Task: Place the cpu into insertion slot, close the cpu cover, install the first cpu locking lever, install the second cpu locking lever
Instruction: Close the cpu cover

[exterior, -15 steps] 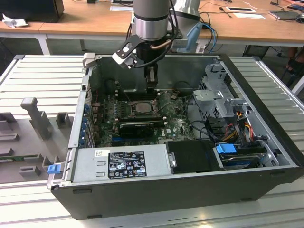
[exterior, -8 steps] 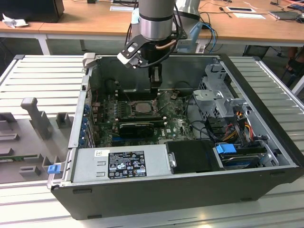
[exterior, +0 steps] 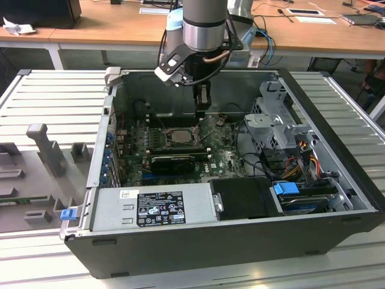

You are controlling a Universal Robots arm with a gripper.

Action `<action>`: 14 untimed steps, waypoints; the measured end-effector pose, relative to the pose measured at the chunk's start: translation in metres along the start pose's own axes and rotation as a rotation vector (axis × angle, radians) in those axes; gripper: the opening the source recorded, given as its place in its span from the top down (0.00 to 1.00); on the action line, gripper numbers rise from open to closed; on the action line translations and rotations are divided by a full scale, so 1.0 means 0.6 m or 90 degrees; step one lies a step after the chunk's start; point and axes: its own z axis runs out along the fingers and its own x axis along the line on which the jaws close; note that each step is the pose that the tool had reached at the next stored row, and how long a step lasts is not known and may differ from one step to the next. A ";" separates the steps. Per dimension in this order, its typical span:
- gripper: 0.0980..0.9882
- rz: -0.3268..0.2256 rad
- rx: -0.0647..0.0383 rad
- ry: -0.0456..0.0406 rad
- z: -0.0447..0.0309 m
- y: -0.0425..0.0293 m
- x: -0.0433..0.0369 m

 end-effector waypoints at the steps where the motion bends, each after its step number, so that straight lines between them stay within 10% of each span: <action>1: 0.99 0.000 0.000 0.0000 0.000 0.002 0.000; 14: 0.99 0.000 0.000 0.0000 0.002 0.031 0.001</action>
